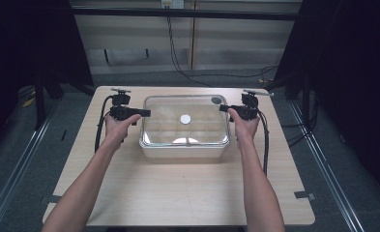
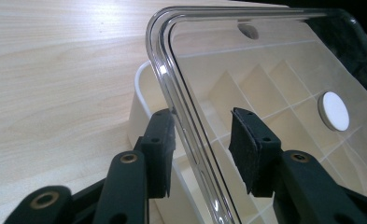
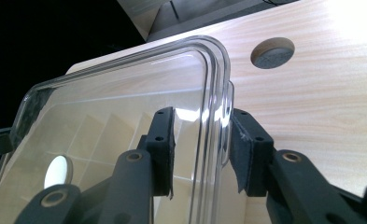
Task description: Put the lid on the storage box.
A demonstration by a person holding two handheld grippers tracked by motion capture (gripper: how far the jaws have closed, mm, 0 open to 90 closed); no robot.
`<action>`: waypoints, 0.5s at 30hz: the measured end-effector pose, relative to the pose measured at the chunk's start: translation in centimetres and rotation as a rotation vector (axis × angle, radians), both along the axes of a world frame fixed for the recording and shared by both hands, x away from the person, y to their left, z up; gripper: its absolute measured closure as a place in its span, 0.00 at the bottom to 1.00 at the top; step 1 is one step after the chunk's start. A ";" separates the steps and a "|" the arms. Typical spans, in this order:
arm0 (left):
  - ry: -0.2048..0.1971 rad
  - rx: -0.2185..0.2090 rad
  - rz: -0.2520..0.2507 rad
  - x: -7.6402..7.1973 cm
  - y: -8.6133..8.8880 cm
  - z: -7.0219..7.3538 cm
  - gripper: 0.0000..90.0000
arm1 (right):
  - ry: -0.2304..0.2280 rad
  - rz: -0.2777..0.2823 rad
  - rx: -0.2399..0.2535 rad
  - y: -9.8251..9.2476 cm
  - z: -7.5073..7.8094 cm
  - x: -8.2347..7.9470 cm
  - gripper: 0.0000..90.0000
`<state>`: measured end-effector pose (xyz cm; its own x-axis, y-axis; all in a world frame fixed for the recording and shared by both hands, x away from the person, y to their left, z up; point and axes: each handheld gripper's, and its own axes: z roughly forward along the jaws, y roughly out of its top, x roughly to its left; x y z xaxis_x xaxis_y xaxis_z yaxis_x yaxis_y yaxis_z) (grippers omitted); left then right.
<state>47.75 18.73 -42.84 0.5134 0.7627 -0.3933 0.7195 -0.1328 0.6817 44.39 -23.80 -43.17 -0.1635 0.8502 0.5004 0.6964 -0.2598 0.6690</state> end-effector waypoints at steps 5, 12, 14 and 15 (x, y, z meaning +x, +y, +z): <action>0.010 0.003 0.005 0.0 -0.2 -0.3 0.65 | 0.015 -0.008 0.007 -0.1 -0.8 0.0 0.69; -0.005 0.051 -0.004 -0.3 -0.1 -0.5 0.68 | 0.040 0.006 -0.050 0.2 -1.1 -0.1 0.64; -0.009 0.040 -0.001 -0.6 0.0 -0.5 0.65 | 0.043 0.024 -0.074 0.3 -1.4 -0.3 0.65; -0.011 0.042 0.004 -0.7 0.0 -0.5 0.66 | 0.027 0.010 -0.053 0.3 -1.6 -0.5 0.66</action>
<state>47.10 18.74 -43.34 0.5141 0.7807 -0.3551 0.7129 -0.1588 0.6831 43.92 -23.49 -44.75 -0.1596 0.8741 0.4588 0.7167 -0.2171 0.6628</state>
